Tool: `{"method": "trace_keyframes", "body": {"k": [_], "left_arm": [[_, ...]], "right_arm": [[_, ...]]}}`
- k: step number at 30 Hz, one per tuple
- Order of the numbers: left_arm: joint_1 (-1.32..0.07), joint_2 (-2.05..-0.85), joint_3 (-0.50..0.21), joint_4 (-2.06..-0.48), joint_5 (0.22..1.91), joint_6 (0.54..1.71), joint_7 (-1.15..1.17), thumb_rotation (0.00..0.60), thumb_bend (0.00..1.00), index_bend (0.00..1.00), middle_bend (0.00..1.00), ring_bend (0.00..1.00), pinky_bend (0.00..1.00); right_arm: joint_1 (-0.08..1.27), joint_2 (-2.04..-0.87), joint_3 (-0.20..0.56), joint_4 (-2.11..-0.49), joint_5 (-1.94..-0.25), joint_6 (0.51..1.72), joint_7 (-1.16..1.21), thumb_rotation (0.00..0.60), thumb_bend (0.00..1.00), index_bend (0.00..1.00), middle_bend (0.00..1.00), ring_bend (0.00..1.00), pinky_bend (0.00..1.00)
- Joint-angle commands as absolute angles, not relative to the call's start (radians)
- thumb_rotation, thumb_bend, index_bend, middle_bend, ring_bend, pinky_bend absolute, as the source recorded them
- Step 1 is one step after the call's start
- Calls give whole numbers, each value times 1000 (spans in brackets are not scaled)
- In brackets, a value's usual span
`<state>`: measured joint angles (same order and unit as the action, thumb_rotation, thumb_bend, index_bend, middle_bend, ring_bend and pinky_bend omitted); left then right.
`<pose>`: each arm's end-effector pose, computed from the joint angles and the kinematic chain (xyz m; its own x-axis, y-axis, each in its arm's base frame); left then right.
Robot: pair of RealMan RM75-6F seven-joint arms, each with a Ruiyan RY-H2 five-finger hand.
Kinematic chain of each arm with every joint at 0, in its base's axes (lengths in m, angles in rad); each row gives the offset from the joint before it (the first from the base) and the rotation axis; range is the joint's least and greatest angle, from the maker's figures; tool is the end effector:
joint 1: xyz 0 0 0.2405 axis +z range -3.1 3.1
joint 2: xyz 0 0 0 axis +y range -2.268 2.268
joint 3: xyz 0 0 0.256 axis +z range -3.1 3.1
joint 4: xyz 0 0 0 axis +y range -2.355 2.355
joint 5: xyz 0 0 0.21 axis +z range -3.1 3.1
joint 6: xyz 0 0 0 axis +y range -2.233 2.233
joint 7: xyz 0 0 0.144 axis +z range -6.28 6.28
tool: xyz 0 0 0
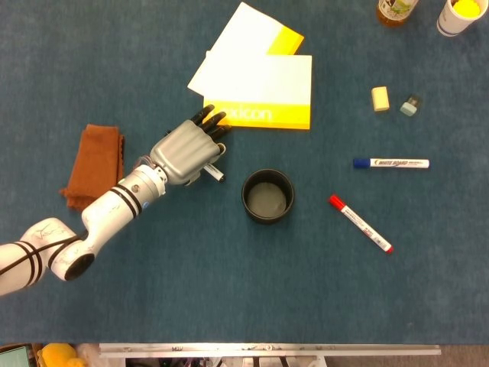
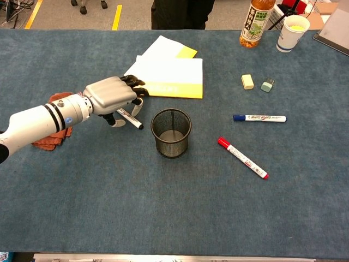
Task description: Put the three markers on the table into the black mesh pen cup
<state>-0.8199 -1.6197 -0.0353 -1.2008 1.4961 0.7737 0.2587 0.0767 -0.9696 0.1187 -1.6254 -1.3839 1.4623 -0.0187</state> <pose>-0.1661 0.3399 -0.0629 0.7798 0.1737 0.6014 0.5274 -0.6998 -0.4818 -0.3270 -0.1921 0.2215 0.5164 0.0481 0.8550 -0.8533 0.1133 0.5090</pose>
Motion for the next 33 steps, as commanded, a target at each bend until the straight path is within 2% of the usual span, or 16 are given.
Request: {"method": "trace_keyframes", "body": {"k": [1,25,33], "left_arm": [[-822,-1627,-33,-1200,1490,773,271,600,253,482,143,0,13],[-828,-1654,-18,-1214,1440,772,364,600,253,571,143,0,13],[-831,-1580,-55,-1322,1368,737,281,600,253,628,162,0,13]], "right_arm": [[73,-968,118,-1625,-1383,1465,-17,600,259,123,181,88,248],[42,-959,117,-1610,-1393,1501,27,600,258,123,181,88,248],[37,-960,120,-1602,-1396,1509,41,600,258,123,181,88,247]]}}
